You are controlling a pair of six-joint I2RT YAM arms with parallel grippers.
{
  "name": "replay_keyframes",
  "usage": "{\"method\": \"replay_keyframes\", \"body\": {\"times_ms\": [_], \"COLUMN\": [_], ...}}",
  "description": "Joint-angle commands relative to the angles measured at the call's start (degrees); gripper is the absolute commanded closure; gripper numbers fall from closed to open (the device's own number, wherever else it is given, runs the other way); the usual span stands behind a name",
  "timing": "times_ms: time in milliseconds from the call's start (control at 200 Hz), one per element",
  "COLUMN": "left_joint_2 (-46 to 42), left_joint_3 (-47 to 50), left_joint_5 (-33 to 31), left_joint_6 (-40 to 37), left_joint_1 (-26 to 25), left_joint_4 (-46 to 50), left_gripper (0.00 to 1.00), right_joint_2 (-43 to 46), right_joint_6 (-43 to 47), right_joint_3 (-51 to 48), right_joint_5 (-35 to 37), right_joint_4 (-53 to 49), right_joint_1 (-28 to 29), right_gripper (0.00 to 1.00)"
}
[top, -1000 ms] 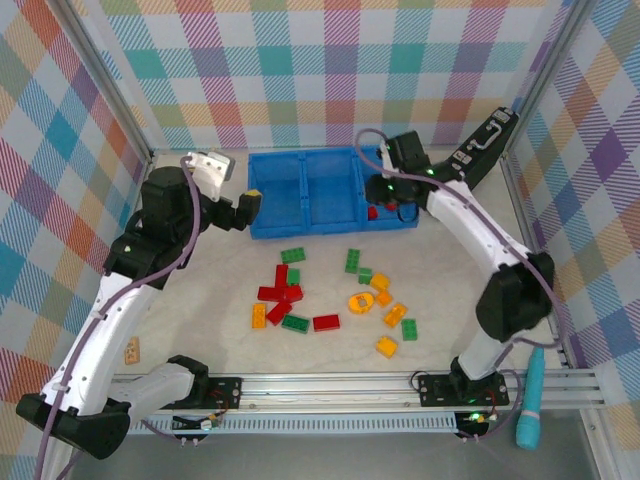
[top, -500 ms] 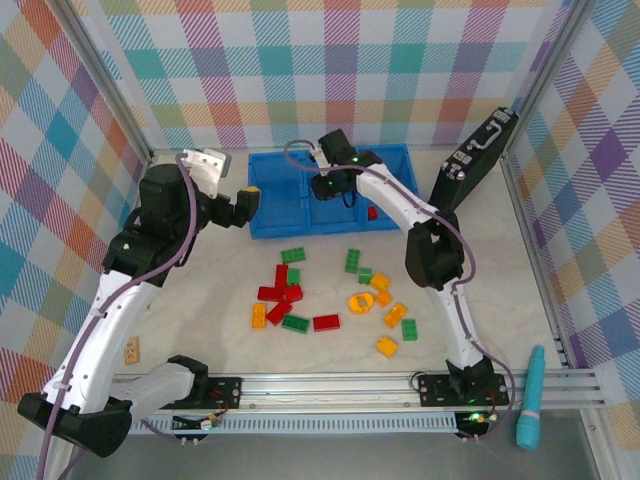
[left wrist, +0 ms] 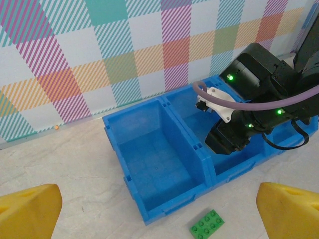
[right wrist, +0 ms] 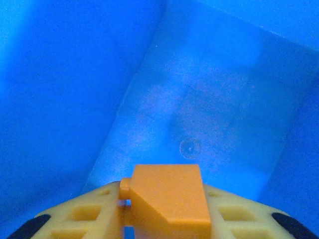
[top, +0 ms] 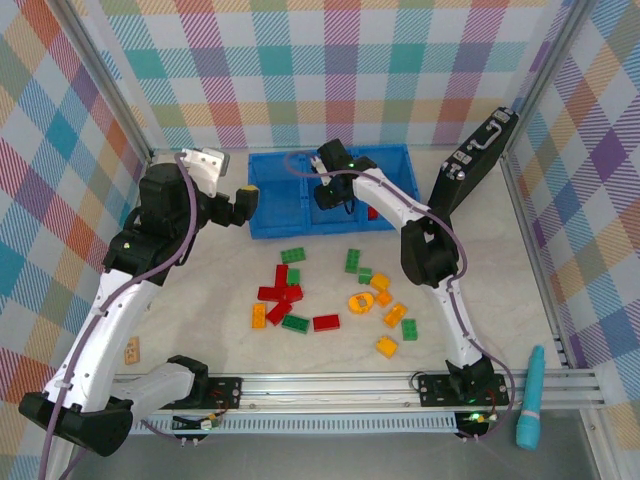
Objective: Sort the legos into containers by color
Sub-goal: Place the lego in the container, then pick up the lego from the bottom-center of the table.
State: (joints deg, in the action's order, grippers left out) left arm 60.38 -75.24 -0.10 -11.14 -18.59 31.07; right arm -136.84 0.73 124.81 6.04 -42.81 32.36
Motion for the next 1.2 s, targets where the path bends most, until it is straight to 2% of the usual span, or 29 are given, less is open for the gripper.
{"method": "replay_keyframes", "body": {"times_ms": [0,90,280,450,630,805,1000,1195], "left_joint_2": [-0.1,0.2,0.2,0.3,0.2,-0.5,-0.9,-0.8], "left_joint_3": [0.5,0.0,0.0,0.1,0.1,0.2,0.8,1.1], "left_joint_5": [-0.8,-0.9,-0.8,0.0,-0.4,-0.9,-0.6,0.3], "left_joint_6": [1.0,0.9,1.1,1.3,1.2,1.0,1.1,1.4], "left_joint_1": [0.6,0.7,0.7,0.7,0.7,0.8,0.8,0.8], "left_joint_4": [-1.6,-1.4,-1.4,-1.9,-1.8,-2.0,-2.5,-2.6], "left_gripper": [0.00,0.00,0.00,0.00,0.00,0.00,0.00,0.00], "right_joint_2": [0.8,2.8,9.9,18.3,30.5,43.8,58.7,61.0], "right_joint_6": [-0.6,-1.2,-3.2,-6.3,-11.1,-20.3,-36.0,-44.1], "right_joint_3": [-0.2,-1.1,-6.0,-13.5,-26.1,-42.3,-61.3,-67.7], "right_joint_5": [0.1,0.1,-1.0,-1.9,-0.4,1.8,4.2,5.5], "right_joint_4": [-0.5,-0.8,-0.5,-0.4,-0.2,-1.2,-3.3,-11.7], "right_joint_1": [0.5,0.5,0.6,0.6,0.7,0.7,0.6,2.6], "right_gripper": [0.58,0.54,0.38,0.34,0.33,0.32,0.31,0.29]}}
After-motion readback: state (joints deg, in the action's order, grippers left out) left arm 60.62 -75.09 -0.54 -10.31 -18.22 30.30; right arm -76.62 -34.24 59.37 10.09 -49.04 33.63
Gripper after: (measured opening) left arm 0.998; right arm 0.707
